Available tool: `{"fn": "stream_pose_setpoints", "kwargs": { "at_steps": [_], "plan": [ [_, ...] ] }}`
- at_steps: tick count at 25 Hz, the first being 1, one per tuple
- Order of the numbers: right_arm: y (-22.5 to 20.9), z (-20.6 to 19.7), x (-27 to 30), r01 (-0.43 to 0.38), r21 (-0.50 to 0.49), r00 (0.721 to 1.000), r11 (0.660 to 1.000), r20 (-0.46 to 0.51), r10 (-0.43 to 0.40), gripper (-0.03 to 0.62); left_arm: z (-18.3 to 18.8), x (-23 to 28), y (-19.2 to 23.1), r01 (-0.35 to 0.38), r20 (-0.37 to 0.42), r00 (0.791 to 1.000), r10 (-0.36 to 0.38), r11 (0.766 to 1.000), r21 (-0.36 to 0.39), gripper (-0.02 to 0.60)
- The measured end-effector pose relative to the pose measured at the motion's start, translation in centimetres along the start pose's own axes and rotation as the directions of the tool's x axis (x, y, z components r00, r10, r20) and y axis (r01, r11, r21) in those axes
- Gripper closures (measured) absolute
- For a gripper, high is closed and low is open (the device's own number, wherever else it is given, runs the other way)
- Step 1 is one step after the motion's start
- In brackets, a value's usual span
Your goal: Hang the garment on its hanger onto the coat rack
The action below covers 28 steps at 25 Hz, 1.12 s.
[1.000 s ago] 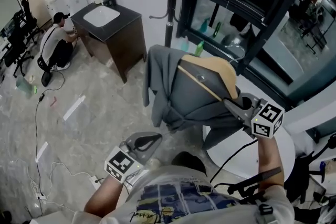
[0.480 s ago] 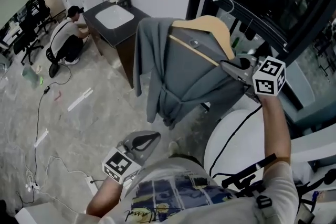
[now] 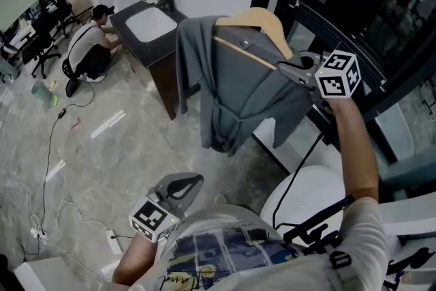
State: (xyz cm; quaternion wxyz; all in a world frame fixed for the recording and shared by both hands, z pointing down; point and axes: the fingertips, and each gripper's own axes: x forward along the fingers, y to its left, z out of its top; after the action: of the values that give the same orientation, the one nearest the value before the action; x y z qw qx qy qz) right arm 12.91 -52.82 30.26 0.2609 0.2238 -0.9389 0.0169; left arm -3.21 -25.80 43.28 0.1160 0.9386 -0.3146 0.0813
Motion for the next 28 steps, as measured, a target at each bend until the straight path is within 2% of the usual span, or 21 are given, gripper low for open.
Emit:
{"fn": "stream_pose_setpoints", "kwargs": {
  "at_steps": [11,22,28],
  "plan": [
    [-7.1,-3.4,4.7,-0.033,0.001,0.995,0.999,-0.089,0.032,0.586,1.3,3.9,2.5,-0.049,-0.005,0.999,0.049,0.999,-0.008,0.578],
    [-9.3,-5.6,6.7,-0.04,0.022,0.995,0.999,-0.089,0.042,0.586,1.0,4.9,3.3,-0.067,-0.033,0.997,0.065,0.997,-0.033,0.578],
    [-9.3,-5.8,6.8,-0.024,-0.021,0.995,0.999,-0.094,0.022,0.582,0.8,4.8,2.9,-0.053,-0.039,0.998,0.052,0.998,-0.035,0.578]
  ]
}}
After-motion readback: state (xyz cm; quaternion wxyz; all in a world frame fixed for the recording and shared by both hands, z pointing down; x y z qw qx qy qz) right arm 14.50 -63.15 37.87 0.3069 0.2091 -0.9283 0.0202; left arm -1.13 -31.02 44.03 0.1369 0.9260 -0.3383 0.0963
